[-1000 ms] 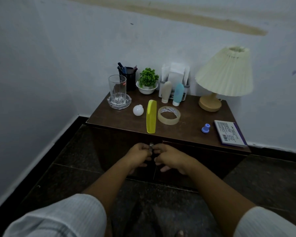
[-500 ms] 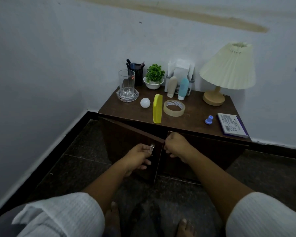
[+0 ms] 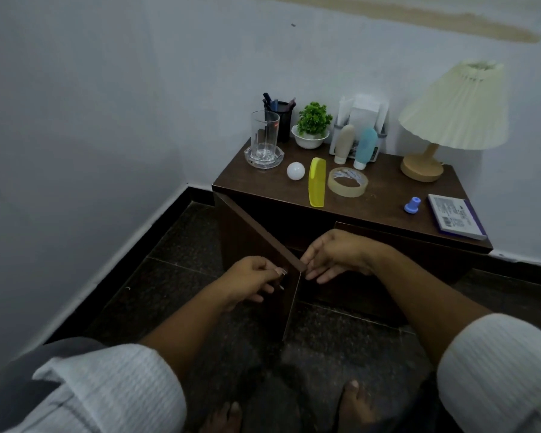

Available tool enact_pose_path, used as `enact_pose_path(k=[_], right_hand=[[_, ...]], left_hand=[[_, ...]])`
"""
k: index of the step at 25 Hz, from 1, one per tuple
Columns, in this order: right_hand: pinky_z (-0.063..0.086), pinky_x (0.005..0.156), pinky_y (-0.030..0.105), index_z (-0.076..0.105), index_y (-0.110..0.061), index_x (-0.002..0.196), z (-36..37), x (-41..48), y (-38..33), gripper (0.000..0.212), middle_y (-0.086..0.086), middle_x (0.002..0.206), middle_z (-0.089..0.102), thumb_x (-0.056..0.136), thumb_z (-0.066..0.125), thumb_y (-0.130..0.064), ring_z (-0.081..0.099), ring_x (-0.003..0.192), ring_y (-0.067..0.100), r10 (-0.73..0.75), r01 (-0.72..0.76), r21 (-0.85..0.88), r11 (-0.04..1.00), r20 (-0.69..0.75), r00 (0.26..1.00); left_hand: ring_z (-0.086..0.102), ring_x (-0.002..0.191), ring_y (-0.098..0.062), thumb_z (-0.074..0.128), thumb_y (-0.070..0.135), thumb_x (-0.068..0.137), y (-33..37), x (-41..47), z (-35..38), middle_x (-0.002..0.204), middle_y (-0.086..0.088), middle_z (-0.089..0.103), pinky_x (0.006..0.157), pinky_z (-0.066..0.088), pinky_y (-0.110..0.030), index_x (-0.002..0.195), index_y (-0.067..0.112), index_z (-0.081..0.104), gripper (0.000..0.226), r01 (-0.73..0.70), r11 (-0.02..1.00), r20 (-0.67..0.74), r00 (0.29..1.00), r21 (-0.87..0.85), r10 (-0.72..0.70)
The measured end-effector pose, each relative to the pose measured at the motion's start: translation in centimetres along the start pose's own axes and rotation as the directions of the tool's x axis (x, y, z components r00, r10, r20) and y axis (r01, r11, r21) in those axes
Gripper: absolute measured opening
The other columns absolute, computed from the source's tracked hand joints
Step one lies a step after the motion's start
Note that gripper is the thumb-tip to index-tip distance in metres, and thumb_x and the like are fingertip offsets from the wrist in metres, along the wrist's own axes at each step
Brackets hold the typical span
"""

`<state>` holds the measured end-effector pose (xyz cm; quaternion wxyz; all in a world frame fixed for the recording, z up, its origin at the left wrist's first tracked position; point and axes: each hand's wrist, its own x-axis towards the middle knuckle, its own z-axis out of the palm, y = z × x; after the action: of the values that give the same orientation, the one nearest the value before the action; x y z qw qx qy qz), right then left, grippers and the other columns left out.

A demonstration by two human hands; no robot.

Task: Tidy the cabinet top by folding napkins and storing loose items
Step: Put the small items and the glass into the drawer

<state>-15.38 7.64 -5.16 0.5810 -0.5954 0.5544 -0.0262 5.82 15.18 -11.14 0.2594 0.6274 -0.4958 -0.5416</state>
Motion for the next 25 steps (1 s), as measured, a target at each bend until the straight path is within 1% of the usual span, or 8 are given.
enact_pose_path(k=[3, 7, 13, 15, 17, 20, 23, 25], right_hand=[[0.061, 0.089, 0.039, 0.069, 0.003, 0.119, 1.3, 0.3, -0.6, 0.027, 0.021, 0.115, 0.074, 0.095, 0.056, 0.004, 0.072, 0.109, 0.03, -0.012, 0.008, 0.026, 1.0, 0.154, 0.988], [0.06, 0.089, 0.04, 0.065, 0.005, 0.124, 4.1, 1.2, -1.8, 0.03, 0.023, 0.12, 0.071, 0.096, 0.053, 0.006, 0.07, 0.114, 0.033, -0.032, 0.024, 0.03, 0.999, 0.327, 0.944], [0.059, 0.091, 0.044, 0.065, 0.002, 0.119, 9.2, 2.6, -4.0, 0.026, 0.023, 0.117, 0.071, 0.096, 0.053, 0.006, 0.068, 0.115, 0.036, -0.105, 0.064, 0.098, 0.993, 0.51, 0.854], [0.056, 0.095, 0.047, 0.064, 0.001, 0.119, 11.1, 3.2, -4.6, 0.027, 0.023, 0.118, 0.07, 0.096, 0.052, 0.007, 0.069, 0.113, 0.034, -0.134, 0.074, 0.132, 0.988, 0.533, 0.835], [0.053, 0.1, 0.05, 0.061, 0.003, 0.125, 12.9, 3.7, -5.1, 0.032, 0.024, 0.124, 0.069, 0.095, 0.051, 0.008, 0.068, 0.115, 0.033, -0.158, 0.087, 0.159, 0.983, 0.522, 0.838], [0.054, 0.1, 0.049, 0.054, 0.002, 0.137, 15.7, 4.2, -6.0, 0.042, 0.019, 0.132, 0.066, 0.096, 0.051, 0.008, 0.067, 0.118, 0.029, -0.203, 0.133, 0.175, 0.976, 0.483, 0.852], [0.055, 0.097, 0.045, 0.04, -0.005, 0.151, 18.6, 4.3, -7.1, 0.058, 0.013, 0.147, 0.055, 0.095, 0.053, 0.006, 0.064, 0.123, 0.028, -0.237, 0.167, 0.187, 0.968, 0.465, 0.853], [0.054, 0.097, 0.045, 0.03, -0.01, 0.156, 20.4, 4.5, -7.6, 0.068, 0.009, 0.156, 0.045, 0.095, 0.055, 0.005, 0.062, 0.125, 0.027, -0.264, 0.195, 0.194, 0.961, 0.447, 0.855]], left_hand=[[0.072, 0.095, -0.015, 0.06, 0.021, 0.099, -0.6, -1.7, -2.1, 0.103, -0.004, 0.077, 0.079, 0.058, -0.035, 0.105, 0.017, 0.073, 0.015, 0.01, 0.996, -0.011, 1.0, -0.092, -0.011], [0.074, 0.091, -0.016, 0.057, 0.009, 0.099, -0.8, -4.6, -4.9, 0.104, -0.016, 0.077, 0.07, 0.06, -0.029, 0.107, 0.003, 0.073, 0.019, 0.064, 0.982, 0.007, 0.998, -0.177, -0.064], [0.076, 0.091, -0.023, 0.053, 0.005, 0.099, -2.1, -8.4, -9.1, 0.101, -0.019, 0.077, 0.065, 0.062, -0.031, 0.11, -0.001, 0.071, 0.021, 0.143, 0.965, -0.063, 0.985, -0.221, -0.16], [0.076, 0.087, -0.021, 0.054, 0.006, 0.099, -2.6, -9.4, -10.5, 0.1, -0.017, 0.077, 0.065, 0.062, -0.031, 0.108, 0.003, 0.072, 0.021, 0.141, 0.969, -0.109, 0.98, -0.201, -0.165], [0.074, 0.082, -0.019, 0.056, 0.008, 0.098, -2.9, -10.0, -11.4, 0.1, -0.016, 0.077, 0.064, 0.061, -0.029, 0.107, 0.004, 0.073, 0.02, 0.145, 0.977, -0.179, 0.969, -0.158, -0.173], [0.067, 0.077, -0.017, 0.055, 0.008, 0.097, -3.7, -10.5, -12.9, 0.091, -0.014, 0.075, 0.065, 0.056, -0.029, 0.104, 0.006, 0.074, 0.021, 0.146, 0.984, -0.312, 0.935, -0.098, -0.17], [0.066, 0.079, -0.019, 0.055, 0.004, 0.096, -4.7, -10.2, -14.4, 0.087, -0.01, 0.075, 0.064, 0.053, -0.028, 0.091, 0.015, 0.077, 0.024, 0.127, 0.992, -0.458, 0.882, 0.004, -0.111], [0.068, 0.08, -0.018, 0.058, 0.003, 0.092, -5.6, -9.8, -15.2, 0.085, -0.004, 0.076, 0.074, 0.056, -0.032, 0.081, 0.025, 0.074, 0.03, 0.134, 0.988, -0.536, 0.841, 0.079, -0.071]])
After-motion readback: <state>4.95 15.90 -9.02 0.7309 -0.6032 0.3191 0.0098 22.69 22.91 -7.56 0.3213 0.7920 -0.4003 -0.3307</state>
